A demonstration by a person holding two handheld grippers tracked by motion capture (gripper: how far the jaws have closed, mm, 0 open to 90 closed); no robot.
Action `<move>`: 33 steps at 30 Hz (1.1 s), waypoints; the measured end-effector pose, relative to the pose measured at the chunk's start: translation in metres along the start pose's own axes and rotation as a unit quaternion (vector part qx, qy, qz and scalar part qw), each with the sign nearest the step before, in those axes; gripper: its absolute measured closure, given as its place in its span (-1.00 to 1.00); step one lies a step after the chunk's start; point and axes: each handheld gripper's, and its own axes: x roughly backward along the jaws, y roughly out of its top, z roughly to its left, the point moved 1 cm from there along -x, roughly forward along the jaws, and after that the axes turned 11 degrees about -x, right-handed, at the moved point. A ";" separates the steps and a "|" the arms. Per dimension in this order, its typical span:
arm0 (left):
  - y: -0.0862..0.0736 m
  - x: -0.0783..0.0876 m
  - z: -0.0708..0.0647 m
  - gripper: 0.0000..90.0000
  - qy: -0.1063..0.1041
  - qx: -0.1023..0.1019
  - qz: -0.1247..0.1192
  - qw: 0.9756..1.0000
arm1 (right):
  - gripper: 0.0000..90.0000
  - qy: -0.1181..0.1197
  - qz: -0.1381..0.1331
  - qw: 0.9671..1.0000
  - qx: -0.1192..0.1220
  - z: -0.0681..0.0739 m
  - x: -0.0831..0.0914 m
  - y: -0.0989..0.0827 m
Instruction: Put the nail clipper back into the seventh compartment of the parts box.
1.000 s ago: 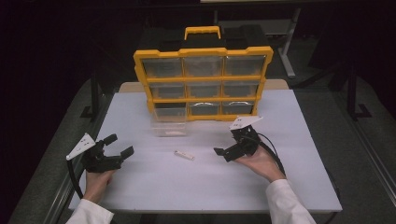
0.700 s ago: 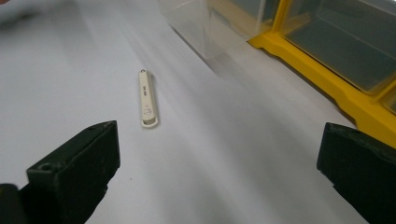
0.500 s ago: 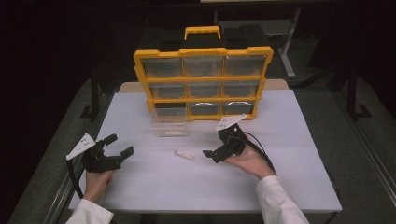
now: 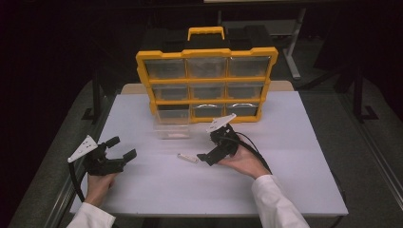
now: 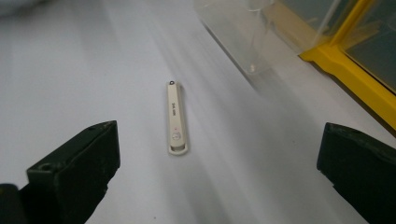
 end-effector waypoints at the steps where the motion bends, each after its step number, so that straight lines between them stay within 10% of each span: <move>1: 0.000 0.000 0.000 -1.00 0.000 0.000 0.000 1.000 | -1.00 0.000 0.005 1.000 0.002 0.001 -0.002 0.001; 33: -0.001 0.000 0.001 -1.00 -0.001 0.000 0.001 1.000 | -0.86 0.023 0.107 0.993 0.044 0.020 -0.069 0.028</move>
